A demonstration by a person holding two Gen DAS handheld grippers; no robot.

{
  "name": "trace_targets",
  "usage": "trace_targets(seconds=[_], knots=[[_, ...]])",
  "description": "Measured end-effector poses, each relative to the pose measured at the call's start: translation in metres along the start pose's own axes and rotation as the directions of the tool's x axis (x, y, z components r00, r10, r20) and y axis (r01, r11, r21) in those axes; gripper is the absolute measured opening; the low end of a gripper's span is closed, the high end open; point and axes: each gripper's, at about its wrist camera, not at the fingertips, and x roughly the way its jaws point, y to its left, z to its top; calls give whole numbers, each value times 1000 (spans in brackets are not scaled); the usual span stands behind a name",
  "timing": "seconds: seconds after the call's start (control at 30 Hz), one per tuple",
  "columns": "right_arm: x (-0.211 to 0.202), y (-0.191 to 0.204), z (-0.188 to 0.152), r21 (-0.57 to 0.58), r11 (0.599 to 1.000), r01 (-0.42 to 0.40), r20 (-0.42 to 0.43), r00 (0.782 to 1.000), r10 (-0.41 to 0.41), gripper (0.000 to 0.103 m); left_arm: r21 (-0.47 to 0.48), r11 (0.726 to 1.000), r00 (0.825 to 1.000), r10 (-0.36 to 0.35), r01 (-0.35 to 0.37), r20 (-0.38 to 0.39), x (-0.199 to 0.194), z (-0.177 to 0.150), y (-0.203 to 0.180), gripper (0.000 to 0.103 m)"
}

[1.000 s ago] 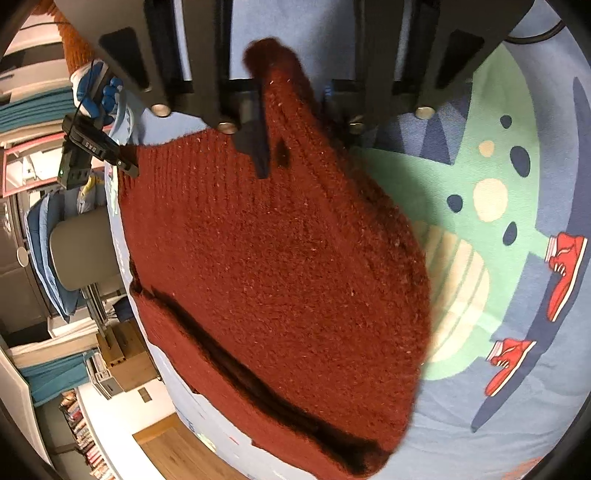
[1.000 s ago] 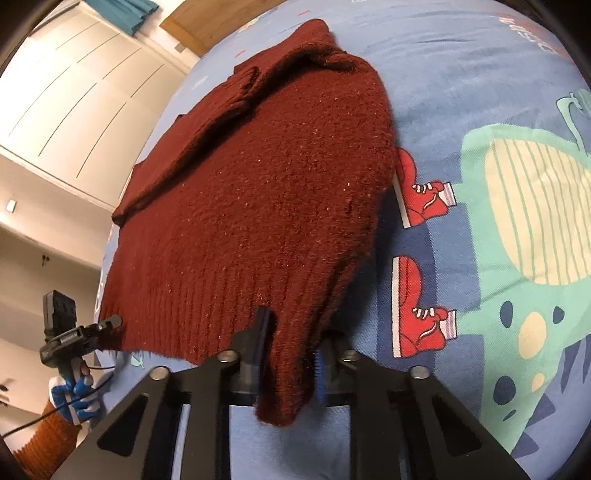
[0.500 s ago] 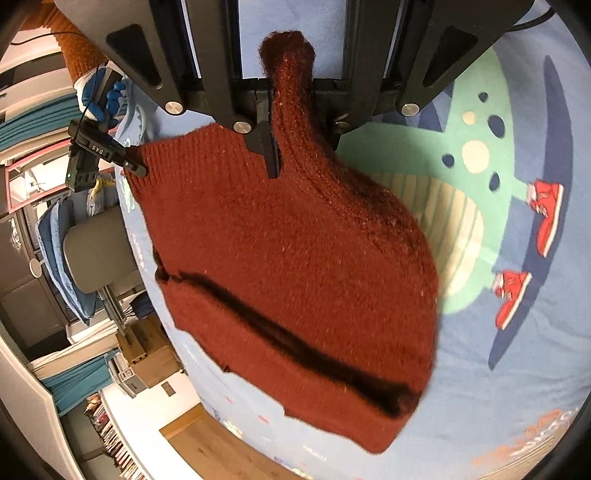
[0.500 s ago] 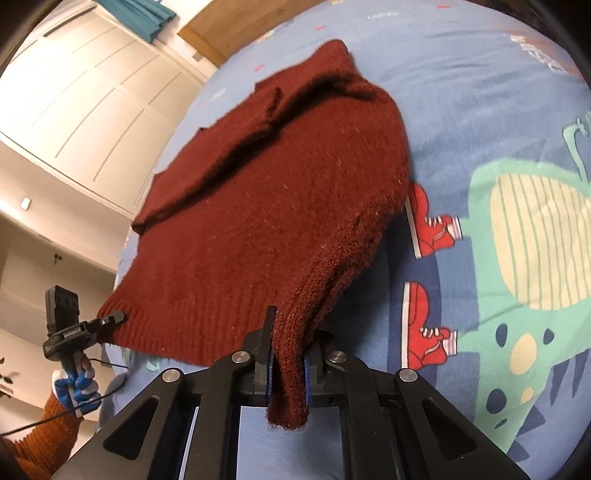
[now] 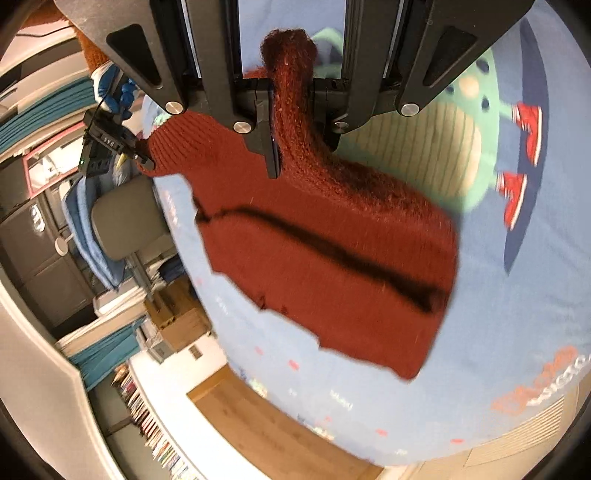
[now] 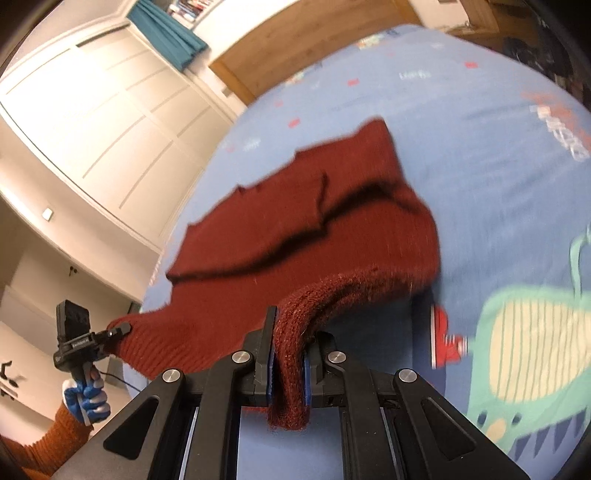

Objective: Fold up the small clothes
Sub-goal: 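Lift the hem with both grippers and fold it toward the collar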

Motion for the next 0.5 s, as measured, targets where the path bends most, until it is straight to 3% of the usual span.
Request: trace_targets(seconds=[0.23, 0.5], knots=[[-4, 11, 59, -1, 1000, -16, 108, 994, 16, 10, -8, 1000, 995, -28, 29, 92, -5, 57, -6, 9], [22, 12, 120, 30, 1000, -5, 166, 986, 0, 10, -33, 999, 991, 25, -21, 129, 27, 109, 2, 9]])
